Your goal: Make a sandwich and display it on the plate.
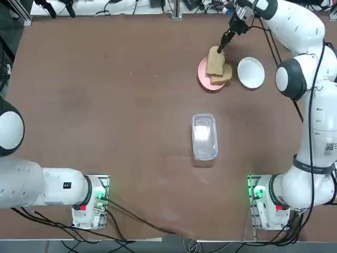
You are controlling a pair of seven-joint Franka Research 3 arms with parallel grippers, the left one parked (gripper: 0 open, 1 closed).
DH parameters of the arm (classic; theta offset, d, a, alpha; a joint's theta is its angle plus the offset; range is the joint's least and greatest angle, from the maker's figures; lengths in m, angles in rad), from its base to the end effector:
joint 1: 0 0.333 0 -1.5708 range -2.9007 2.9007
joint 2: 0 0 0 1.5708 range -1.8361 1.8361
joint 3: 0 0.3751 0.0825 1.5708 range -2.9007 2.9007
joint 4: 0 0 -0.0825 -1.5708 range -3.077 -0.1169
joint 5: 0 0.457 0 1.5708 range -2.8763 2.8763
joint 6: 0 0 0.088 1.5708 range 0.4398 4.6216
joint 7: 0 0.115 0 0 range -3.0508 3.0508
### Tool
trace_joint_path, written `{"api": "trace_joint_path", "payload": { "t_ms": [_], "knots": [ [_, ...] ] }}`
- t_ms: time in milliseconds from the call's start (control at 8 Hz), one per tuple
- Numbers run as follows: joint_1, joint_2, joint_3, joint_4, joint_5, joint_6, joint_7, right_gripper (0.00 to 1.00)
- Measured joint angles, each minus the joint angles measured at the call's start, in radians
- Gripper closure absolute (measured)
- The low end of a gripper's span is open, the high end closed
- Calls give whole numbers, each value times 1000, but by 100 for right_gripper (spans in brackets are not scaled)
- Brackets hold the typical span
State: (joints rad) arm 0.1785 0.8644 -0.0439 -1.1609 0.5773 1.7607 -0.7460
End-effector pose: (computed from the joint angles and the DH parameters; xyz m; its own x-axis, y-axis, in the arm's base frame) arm 0.8304 0.1764 0.2659 0.7776 0.6200 0.1044 0.5701 -0.6253 -0.5329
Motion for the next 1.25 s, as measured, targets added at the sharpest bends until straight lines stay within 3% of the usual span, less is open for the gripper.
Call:
{"api": "trace_joint_path", "payload": {
  "t_ms": [375, 625, 1000, 1250],
  "knots": [
    [-36, -48, -4, 8, 50, -90, -4, 93],
    [-125, -79, -11, 12, 56, -135, -2, 93],
    [-280, -92, -18, 14, 83, -143, 128, 93],
    [-310, -98, -58, 26, 83, -142, 247, 93]
  ]
}}
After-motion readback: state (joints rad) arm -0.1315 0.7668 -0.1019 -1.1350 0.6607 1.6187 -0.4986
